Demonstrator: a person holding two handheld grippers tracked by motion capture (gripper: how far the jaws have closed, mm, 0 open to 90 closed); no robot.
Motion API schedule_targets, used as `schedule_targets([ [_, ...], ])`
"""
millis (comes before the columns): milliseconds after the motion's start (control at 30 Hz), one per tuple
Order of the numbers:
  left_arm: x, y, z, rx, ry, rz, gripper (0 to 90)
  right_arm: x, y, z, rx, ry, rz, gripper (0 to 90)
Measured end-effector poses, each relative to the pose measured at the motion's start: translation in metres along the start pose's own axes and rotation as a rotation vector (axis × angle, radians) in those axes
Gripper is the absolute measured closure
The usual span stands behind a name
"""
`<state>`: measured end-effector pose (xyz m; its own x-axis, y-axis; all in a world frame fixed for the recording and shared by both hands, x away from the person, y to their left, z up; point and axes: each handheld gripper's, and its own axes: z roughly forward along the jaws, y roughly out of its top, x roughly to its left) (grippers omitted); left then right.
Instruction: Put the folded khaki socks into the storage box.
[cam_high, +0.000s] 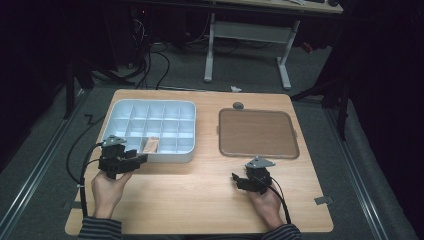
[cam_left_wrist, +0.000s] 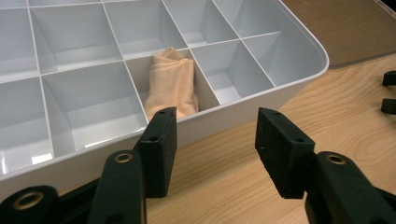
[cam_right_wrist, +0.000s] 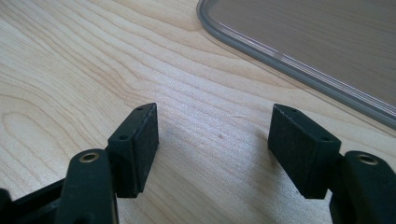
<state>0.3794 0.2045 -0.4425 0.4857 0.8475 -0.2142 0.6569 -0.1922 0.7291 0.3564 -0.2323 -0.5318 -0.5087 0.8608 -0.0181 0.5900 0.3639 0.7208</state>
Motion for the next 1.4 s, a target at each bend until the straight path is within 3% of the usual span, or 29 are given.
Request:
schedule_targets([
  [500,-0.006,-0.011,-0.005,-0.018,-0.026,-0.005,47.0,0.000,0.000,0.000,0.000,0.000,0.000,33.6],
  [1400,-0.022,-0.022,0.000,-0.028,-0.060,0.008,46.2,0.000,0.000,0.000,-0.001,-0.001,-0.001,33.6],
])
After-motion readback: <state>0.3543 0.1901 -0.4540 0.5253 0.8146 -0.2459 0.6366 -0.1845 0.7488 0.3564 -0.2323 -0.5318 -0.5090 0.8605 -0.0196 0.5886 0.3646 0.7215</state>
